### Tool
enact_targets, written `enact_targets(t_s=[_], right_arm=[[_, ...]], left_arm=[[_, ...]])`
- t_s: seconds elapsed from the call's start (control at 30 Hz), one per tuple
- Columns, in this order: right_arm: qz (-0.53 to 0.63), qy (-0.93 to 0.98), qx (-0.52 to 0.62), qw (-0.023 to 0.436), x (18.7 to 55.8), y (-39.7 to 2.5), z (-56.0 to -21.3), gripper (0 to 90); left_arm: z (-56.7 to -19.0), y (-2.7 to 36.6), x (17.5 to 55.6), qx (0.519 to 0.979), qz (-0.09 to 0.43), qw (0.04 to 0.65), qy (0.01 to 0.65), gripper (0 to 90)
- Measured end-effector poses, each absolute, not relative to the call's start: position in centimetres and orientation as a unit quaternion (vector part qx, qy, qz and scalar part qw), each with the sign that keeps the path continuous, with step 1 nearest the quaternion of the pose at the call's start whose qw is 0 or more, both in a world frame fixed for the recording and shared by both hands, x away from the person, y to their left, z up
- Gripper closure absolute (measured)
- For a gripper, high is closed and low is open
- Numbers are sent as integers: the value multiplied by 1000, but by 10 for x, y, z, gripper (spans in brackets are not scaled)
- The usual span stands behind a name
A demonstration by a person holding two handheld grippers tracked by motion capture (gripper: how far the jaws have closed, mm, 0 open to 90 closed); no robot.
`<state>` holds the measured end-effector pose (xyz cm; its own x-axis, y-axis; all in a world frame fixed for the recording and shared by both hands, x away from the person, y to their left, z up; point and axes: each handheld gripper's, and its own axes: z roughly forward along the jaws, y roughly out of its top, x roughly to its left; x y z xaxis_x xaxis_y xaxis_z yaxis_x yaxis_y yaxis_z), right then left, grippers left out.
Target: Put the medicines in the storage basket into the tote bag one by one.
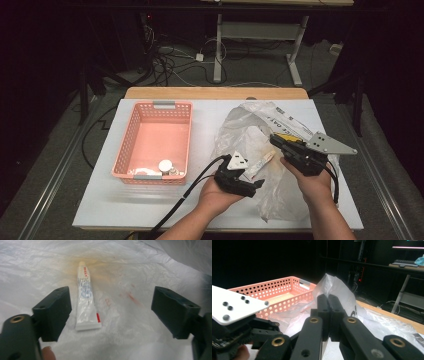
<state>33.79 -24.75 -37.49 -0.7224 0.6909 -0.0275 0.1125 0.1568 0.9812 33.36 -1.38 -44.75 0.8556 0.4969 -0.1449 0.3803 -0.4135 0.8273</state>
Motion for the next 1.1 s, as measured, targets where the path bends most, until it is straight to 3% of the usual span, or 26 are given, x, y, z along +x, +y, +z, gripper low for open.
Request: enact_targets(t_s=[0.3,1.1], right_arm=[[587,717,279,250,337,-248,-374,900],[586,718,277,255,336,-249,-373,900]], left_arm=[[-437,7,316,837,63,474,265,0],[-412,82,307,818,100,477,306,0]])
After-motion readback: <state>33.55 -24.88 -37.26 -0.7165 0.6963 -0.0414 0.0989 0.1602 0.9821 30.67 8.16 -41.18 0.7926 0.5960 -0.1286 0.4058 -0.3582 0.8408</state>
